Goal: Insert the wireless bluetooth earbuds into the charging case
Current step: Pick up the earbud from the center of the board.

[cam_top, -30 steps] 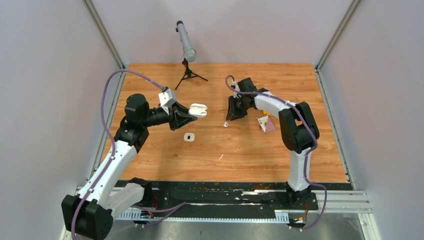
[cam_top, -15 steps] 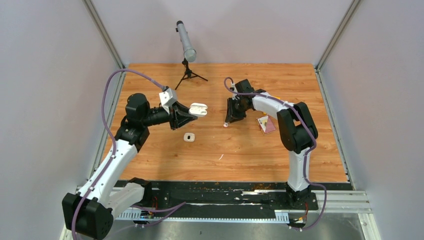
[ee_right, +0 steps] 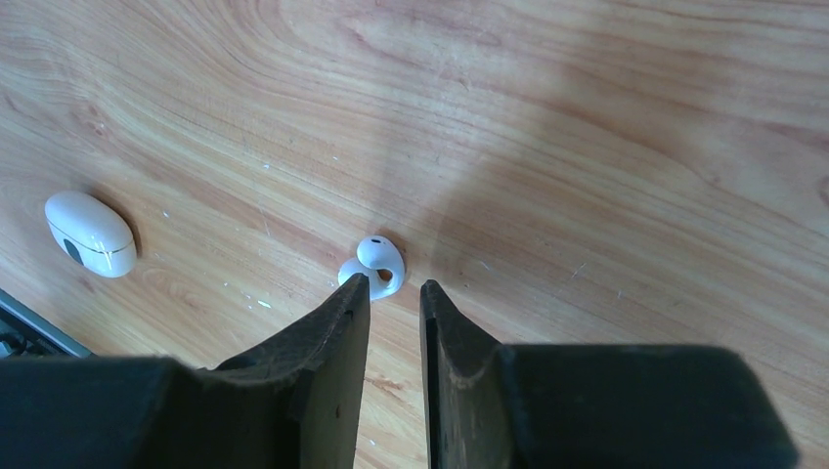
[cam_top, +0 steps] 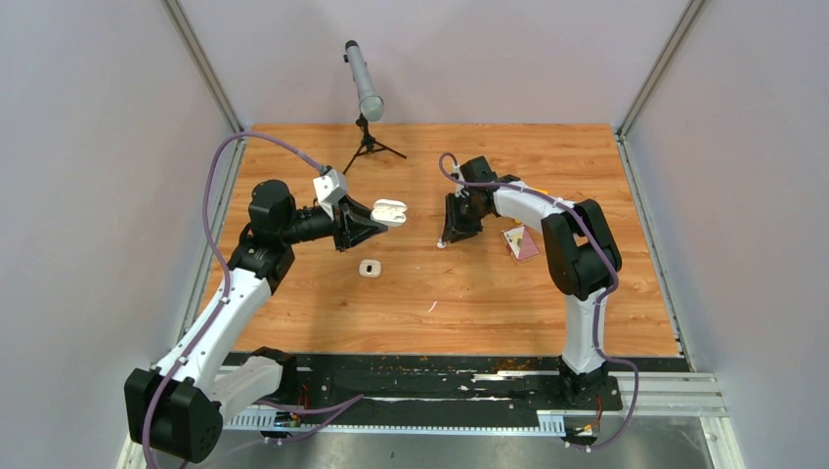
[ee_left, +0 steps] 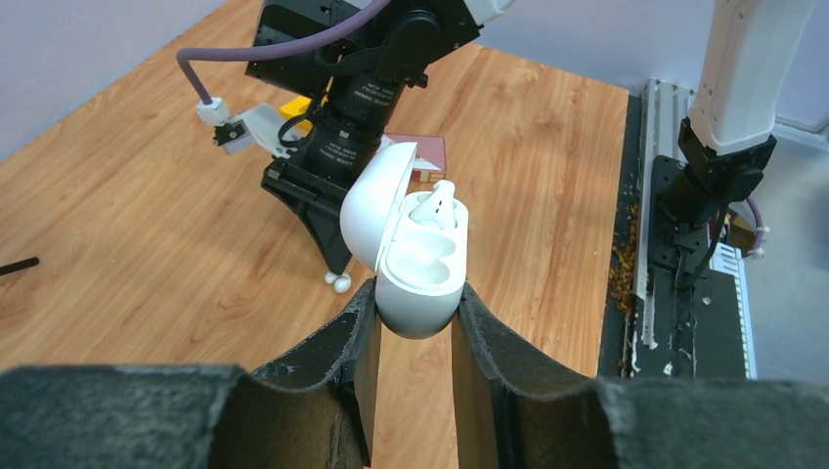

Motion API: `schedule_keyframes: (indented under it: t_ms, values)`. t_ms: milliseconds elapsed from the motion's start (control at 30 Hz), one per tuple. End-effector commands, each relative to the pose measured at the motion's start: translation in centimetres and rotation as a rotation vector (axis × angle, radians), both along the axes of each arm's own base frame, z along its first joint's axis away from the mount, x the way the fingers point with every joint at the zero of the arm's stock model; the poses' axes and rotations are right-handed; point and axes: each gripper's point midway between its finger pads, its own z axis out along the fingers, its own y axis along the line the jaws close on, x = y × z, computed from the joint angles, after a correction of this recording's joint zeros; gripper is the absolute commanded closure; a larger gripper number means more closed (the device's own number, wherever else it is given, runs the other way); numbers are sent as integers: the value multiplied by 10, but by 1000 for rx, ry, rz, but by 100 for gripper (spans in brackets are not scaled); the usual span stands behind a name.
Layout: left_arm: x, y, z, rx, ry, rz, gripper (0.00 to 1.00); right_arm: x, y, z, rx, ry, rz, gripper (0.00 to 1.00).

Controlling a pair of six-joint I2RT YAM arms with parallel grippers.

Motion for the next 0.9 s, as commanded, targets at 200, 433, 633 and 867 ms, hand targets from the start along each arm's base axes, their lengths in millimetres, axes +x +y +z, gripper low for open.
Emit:
schedule_keyframes:
  t_ms: [200,433,633,867]
  values:
    - [4,0,18,-31,-57,3,100,-4,-1,11,3,-12,-10,74]
    - [3,0,17,-31,-53,5,100,-5,6,7,5,-16,15,74]
    - [3,1,17,-29,-57,8,100,0,10,5,0,-29,22,74]
    - [4,1,17,-28,-58,10,100,9,18,10,13,-57,30,74]
